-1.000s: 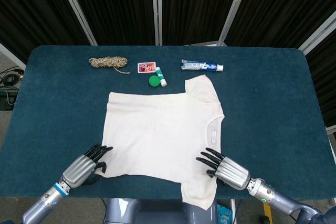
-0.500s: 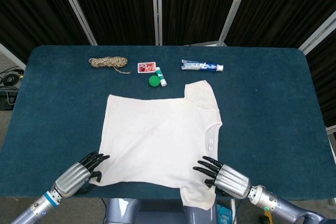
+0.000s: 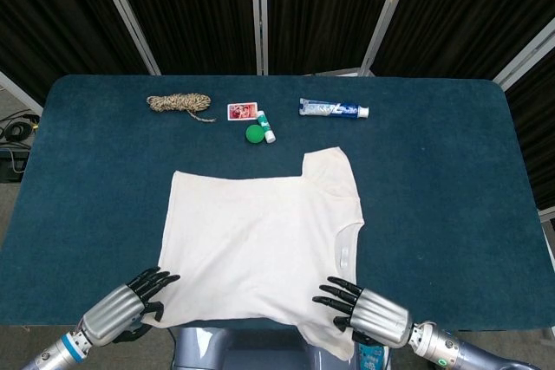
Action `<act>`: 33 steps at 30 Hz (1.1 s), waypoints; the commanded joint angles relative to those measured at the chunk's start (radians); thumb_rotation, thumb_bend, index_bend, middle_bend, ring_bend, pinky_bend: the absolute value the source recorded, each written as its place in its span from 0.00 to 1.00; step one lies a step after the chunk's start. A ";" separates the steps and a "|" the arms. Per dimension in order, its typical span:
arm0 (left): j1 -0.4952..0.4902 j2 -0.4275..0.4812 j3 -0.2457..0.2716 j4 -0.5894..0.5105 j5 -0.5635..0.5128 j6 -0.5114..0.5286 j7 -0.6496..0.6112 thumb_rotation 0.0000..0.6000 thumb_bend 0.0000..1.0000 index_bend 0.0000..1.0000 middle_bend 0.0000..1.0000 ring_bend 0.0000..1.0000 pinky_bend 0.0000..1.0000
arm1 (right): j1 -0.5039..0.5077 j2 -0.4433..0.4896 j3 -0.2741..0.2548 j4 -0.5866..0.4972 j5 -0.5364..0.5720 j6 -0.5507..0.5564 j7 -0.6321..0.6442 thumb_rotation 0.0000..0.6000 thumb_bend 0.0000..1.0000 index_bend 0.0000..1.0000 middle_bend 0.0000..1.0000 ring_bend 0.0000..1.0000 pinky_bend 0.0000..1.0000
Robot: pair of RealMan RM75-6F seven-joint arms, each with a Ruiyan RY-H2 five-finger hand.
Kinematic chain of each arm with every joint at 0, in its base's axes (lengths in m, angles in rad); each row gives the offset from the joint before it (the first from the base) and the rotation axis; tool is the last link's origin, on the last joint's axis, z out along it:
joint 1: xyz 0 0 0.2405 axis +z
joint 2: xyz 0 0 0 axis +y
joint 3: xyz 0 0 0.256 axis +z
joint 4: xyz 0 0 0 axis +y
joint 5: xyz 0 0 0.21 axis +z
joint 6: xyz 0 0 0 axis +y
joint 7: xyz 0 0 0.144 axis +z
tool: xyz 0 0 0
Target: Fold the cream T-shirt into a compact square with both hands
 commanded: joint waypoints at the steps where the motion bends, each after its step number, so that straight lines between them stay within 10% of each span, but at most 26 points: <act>1: 0.004 0.010 0.011 -0.010 0.012 0.002 0.004 1.00 0.54 0.84 0.00 0.00 0.00 | -0.001 0.012 -0.009 -0.019 -0.010 -0.009 -0.002 1.00 0.48 0.70 0.11 0.00 0.00; 17: 0.010 0.023 0.021 -0.021 0.025 -0.001 -0.026 1.00 0.54 0.84 0.00 0.00 0.00 | 0.000 0.039 -0.015 -0.057 -0.029 -0.035 -0.006 1.00 0.48 0.70 0.12 0.00 0.00; 33: -0.078 -0.026 -0.212 -0.005 -0.202 -0.109 -0.058 1.00 0.54 0.84 0.00 0.00 0.00 | 0.077 0.029 0.194 -0.052 0.246 -0.195 0.087 1.00 0.48 0.71 0.12 0.00 0.00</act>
